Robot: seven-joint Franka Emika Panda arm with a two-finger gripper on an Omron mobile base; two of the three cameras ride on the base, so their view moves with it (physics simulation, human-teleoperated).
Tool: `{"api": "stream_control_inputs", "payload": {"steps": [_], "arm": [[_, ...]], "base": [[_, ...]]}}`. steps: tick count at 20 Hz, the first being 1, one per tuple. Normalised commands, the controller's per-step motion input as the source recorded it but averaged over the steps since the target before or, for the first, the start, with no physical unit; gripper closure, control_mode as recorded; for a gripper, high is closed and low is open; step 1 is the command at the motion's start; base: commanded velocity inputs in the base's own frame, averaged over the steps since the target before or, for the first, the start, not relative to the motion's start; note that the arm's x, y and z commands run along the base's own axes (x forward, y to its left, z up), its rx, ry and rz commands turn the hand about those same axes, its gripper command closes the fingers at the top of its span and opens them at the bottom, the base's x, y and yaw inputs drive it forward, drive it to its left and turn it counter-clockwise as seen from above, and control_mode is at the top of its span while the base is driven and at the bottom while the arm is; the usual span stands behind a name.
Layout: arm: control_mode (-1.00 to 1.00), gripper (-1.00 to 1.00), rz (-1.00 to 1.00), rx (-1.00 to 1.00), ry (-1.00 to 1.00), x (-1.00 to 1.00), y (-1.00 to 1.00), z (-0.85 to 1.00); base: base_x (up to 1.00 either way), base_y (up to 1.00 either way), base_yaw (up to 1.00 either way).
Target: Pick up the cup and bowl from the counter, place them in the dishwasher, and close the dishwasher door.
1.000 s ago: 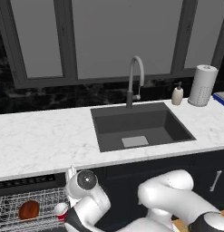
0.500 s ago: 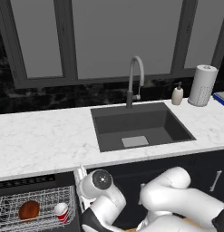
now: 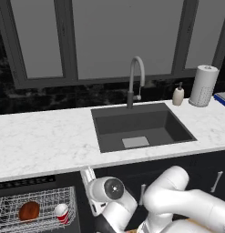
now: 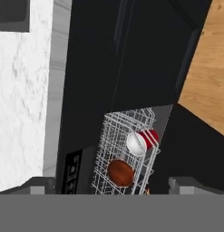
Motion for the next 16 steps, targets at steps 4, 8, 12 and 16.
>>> {"api": "stream_control_inputs", "payload": {"steps": [4, 8, 12, 16], "arm": [[-1.0, -1.0, 0.0, 0.0, -0.06, -0.43, 0.15, 0.03], [-1.0, -1.0, 0.0, 0.0, -0.01, -0.37, 0.14, 0.0], [-1.0, -1.0, 0.0, 0.0, -0.01, -0.46, 0.11, 0.0], [-1.0, -1.0, 0.0, 0.0, -0.01, -0.26, 0.37, 0.0]], "base": [[0.0, 0.0, 0.0], [0.0, 0.0, 0.0], [0.0, 0.0, 0.0], [0.0, 0.0, 0.0]]}}
